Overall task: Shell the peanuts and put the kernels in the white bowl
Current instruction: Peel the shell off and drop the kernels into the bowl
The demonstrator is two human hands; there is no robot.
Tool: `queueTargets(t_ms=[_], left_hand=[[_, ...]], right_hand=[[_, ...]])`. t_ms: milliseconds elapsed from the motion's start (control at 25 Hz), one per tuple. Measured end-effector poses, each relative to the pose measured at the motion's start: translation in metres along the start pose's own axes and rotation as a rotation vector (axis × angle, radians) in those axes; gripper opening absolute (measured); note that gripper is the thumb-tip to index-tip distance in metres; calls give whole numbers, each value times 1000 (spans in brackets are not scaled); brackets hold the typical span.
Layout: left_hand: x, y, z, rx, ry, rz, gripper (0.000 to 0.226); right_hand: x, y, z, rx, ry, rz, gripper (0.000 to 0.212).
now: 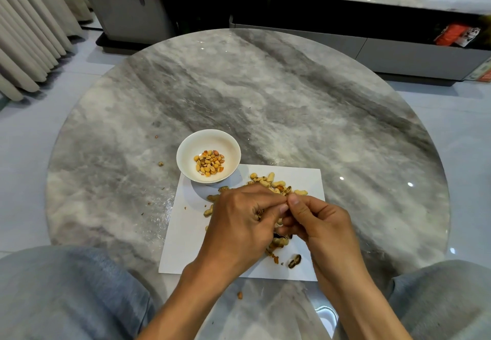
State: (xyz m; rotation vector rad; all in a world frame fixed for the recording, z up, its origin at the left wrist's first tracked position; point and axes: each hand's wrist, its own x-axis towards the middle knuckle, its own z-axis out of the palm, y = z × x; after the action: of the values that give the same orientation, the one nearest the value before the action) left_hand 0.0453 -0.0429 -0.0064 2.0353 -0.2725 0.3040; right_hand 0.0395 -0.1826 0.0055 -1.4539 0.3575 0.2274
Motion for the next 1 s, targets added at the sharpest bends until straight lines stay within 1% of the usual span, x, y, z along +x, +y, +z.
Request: queueTargets(t_ms=[80,200,320,440,600,720,840,1000], left_hand=[[1,-1,-2,-3,22,14,16],[1,2,-3,-21,43,25,16],[1,2,-3,-42,58,37,16],[0,3,-3,-6,39,56,15],[0,9,0,-114,-7,-103,17],[1,15,1,-164,-30,-159,22],[2,19,1,-215,-9,-263,24],[1,20,3,-273,2,-394,17]], right_hand=[[0,-3,-2,111,-65,66,23],[-1,-6,-2,237,-92,144,19],[-2,-7,-2,281,-106,154,18],[-1,-7,-3,262,-85,152,19],[0,-3,-3,174,17,52,17],[1,0,-1,121,43,14,23],[0,1,0,161,41,45,25],[1,0,2,308,60,181,26]])
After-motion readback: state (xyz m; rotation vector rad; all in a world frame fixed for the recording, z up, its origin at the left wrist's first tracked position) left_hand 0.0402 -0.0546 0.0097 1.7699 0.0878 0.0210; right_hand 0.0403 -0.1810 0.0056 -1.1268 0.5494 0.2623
